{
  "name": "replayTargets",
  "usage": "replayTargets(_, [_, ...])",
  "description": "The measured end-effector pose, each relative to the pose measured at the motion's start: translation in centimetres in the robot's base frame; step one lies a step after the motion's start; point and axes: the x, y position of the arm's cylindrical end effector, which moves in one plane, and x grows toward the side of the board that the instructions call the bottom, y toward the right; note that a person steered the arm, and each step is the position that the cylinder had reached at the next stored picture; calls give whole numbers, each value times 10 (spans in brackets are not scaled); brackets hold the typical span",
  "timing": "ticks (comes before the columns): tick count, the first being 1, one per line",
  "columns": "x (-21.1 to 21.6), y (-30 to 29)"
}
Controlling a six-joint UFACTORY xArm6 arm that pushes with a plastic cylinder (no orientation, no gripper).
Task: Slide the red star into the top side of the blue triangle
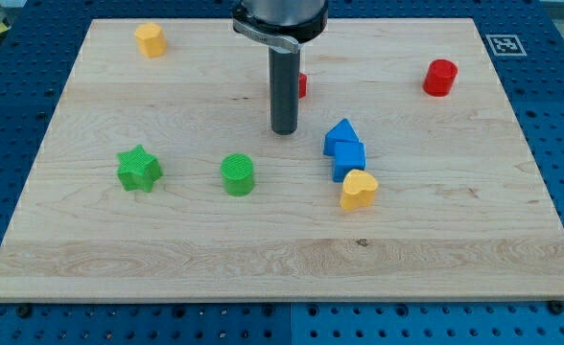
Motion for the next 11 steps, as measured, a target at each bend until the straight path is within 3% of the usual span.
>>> replayTargets(3, [-77, -89])
replayTargets(5, [-123, -53])
replayTargets(11, [-61, 28])
